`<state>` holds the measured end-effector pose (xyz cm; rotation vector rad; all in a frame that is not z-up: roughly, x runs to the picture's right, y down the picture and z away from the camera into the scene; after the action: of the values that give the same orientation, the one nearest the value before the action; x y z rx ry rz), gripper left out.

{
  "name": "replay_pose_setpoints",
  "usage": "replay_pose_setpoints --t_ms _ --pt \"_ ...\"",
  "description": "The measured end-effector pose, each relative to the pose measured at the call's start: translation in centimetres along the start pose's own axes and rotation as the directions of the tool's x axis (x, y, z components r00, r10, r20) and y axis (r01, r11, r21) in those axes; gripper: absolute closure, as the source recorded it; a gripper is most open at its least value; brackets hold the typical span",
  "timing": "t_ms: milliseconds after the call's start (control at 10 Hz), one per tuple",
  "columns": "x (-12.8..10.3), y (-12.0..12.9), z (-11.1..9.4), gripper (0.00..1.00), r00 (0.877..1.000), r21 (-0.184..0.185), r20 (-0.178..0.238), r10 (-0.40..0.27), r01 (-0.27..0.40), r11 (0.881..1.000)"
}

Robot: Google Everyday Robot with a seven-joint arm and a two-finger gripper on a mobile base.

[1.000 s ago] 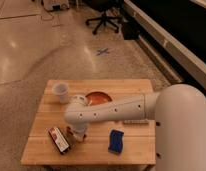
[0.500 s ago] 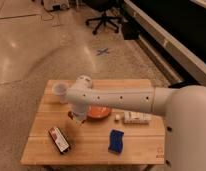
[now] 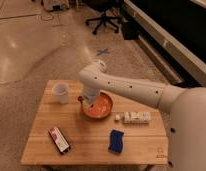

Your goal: Place the pepper in the ceramic bowl

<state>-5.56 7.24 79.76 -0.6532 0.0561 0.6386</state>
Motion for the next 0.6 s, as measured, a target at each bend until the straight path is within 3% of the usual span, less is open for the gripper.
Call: replay_pose_setpoints --t_ms 200,600 --pt "0.7 -3.1 0.6 0.75 0.999 -0.008 -0.018 0.041 -0.041 0.999" --pt "1.5 -5.3 1.2 0.38 0.998 -0.026 -0.036 0.059 -0.060 0.998"
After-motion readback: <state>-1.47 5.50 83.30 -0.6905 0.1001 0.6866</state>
